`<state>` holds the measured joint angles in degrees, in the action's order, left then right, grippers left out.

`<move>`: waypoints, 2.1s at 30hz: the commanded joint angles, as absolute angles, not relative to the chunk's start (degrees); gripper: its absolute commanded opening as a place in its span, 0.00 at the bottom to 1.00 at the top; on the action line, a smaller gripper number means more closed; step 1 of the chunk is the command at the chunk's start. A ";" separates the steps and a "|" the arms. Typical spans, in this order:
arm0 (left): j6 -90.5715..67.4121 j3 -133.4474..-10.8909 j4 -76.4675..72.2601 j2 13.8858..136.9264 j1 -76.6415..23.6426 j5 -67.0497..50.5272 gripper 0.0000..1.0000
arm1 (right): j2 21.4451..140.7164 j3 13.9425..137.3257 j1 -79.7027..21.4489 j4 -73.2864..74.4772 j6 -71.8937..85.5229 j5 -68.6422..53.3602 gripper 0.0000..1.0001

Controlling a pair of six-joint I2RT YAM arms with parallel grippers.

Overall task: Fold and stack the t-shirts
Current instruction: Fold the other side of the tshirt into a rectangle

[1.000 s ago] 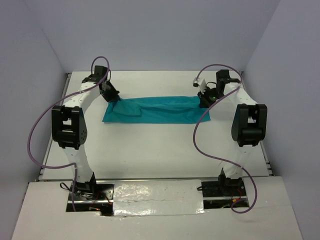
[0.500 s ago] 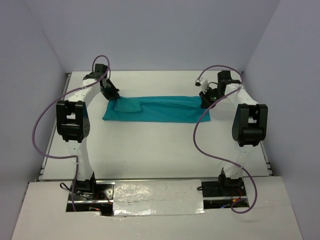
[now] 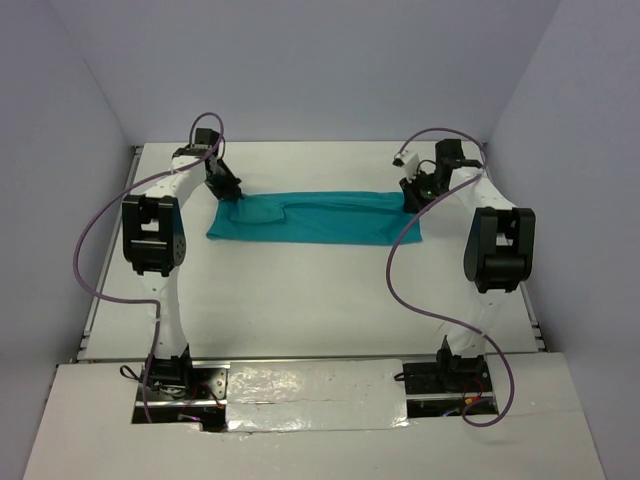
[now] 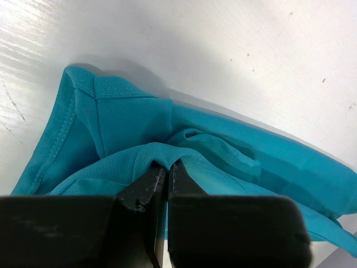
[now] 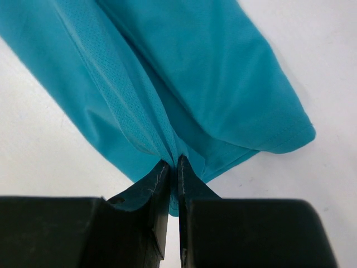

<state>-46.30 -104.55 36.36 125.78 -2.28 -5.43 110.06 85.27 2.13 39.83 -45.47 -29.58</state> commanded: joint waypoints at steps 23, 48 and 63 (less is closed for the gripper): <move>-44.47 -107.58 34.02 120.68 -1.58 -7.73 0.56 | 113.12 90.79 0.26 25.32 -33.32 -13.80 0.46; -39.90 -72.79 20.84 83.24 3.08 -10.72 0.58 | 117.24 94.40 -4.83 43.69 -47.21 -28.75 0.20; -41.48 -57.14 15.30 73.13 4.83 -13.88 0.75 | 122.70 95.80 -6.24 29.98 -37.71 -3.62 0.20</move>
